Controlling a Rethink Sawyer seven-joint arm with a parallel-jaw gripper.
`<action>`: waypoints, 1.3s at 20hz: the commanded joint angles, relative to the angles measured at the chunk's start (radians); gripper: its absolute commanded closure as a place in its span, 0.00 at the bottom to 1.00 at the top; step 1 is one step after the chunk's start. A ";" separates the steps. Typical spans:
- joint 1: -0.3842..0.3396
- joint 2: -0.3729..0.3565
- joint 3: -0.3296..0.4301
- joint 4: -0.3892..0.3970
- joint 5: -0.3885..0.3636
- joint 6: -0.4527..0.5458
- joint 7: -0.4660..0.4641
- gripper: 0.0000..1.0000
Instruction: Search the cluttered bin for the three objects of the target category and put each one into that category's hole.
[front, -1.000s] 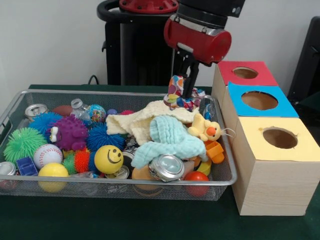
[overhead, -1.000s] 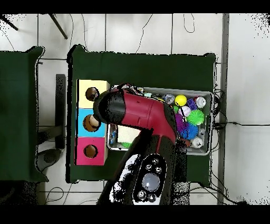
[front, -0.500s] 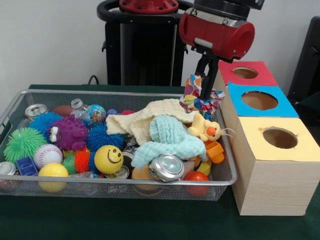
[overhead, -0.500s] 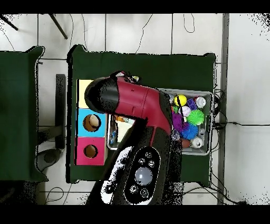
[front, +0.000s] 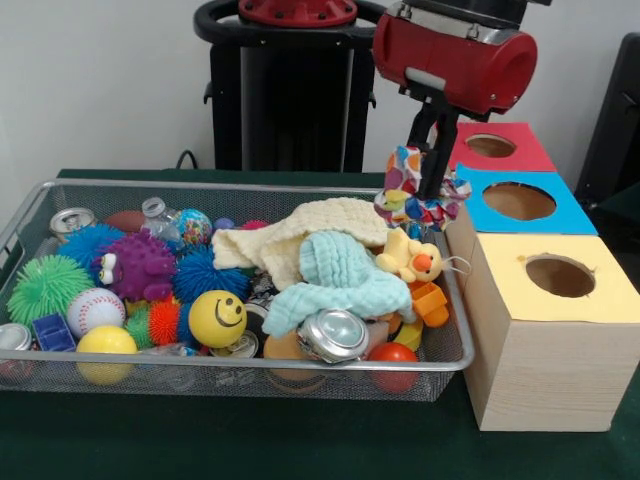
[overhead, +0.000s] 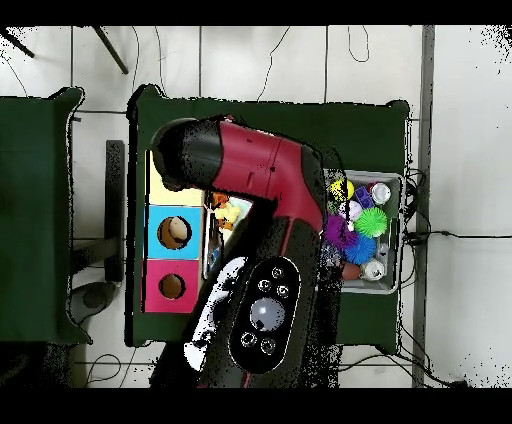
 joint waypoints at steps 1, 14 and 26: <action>0.017 0.123 -0.005 -0.176 0.061 0.201 0.351 1.00; 0.048 0.260 -0.048 -0.320 0.125 0.194 0.436 1.00; 0.123 0.279 -0.048 -0.241 0.174 0.187 0.515 1.00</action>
